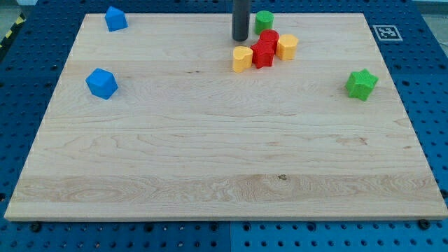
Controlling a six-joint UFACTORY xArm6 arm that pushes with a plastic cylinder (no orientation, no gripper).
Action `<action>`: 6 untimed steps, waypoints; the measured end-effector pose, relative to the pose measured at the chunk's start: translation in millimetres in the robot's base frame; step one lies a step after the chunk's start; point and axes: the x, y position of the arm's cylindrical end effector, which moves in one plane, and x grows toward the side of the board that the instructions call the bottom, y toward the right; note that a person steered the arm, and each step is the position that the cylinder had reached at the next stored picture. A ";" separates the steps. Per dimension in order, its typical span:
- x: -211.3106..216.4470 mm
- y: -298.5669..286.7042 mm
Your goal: Separate the red and yellow blocks
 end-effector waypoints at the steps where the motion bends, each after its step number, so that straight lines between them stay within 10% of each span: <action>1: 32.3 -0.8; 6: 50.5 96.3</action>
